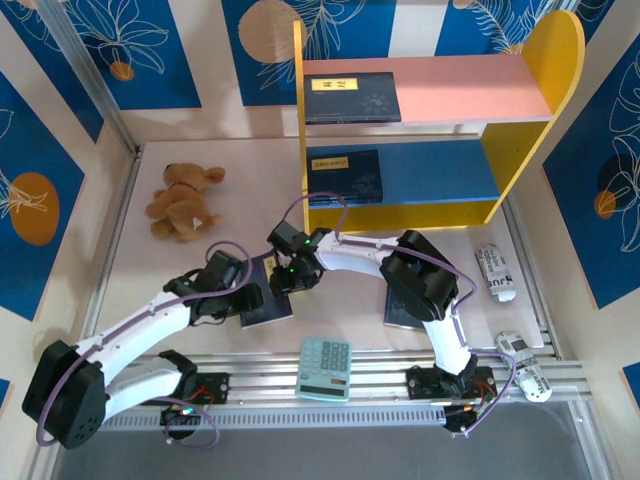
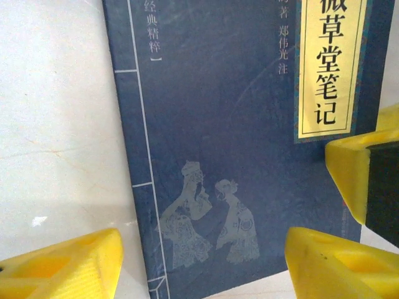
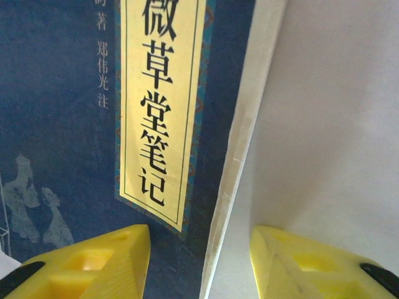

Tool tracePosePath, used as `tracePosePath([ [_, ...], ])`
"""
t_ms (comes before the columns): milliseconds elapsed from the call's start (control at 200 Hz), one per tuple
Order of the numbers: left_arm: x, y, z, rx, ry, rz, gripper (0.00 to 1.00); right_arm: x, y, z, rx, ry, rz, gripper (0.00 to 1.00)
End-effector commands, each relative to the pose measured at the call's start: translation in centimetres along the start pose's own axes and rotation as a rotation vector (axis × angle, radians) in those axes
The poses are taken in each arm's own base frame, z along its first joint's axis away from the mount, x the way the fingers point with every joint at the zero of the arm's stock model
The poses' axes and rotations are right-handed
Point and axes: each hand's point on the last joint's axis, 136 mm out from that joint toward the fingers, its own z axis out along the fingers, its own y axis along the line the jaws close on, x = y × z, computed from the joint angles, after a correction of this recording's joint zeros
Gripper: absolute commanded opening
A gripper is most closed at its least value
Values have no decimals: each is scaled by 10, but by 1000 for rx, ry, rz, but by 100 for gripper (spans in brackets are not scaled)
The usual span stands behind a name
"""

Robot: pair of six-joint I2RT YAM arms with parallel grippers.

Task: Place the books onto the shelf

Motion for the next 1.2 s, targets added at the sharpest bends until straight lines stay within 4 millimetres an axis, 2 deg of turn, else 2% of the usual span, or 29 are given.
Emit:
tracePosePath([
  [0,1,8,7,-20,7,-1,70,16,-14,23,45,51,13,44],
  [170,7,17,15,-37,26,-17,70,32,-26,32,53,86,29,26],
  [240,8,18,17,-39,30,-22,70,38,-31,35,56,100,36,22],
  [355,9,19,21,-40,38,-23,70,43,-35,38,57,114,39,20],
  [485,10,15,29,-15,53,-29,69,45,-31,39,33,120,36,17],
  [715,1,-12,36,110,40,-29,69,47,-16,38,-44,115,32,16],
  [825,-11,-30,30,173,19,-22,68,50,-5,39,-115,124,39,15],
  [960,-30,-52,11,250,-39,-14,68,53,3,42,-167,146,44,15],
  [1070,-40,-65,-5,316,-91,-24,68,54,3,42,-173,156,43,15],
  [1196,-43,-73,-18,366,-115,-34,68,53,3,41,-179,153,44,14],
])
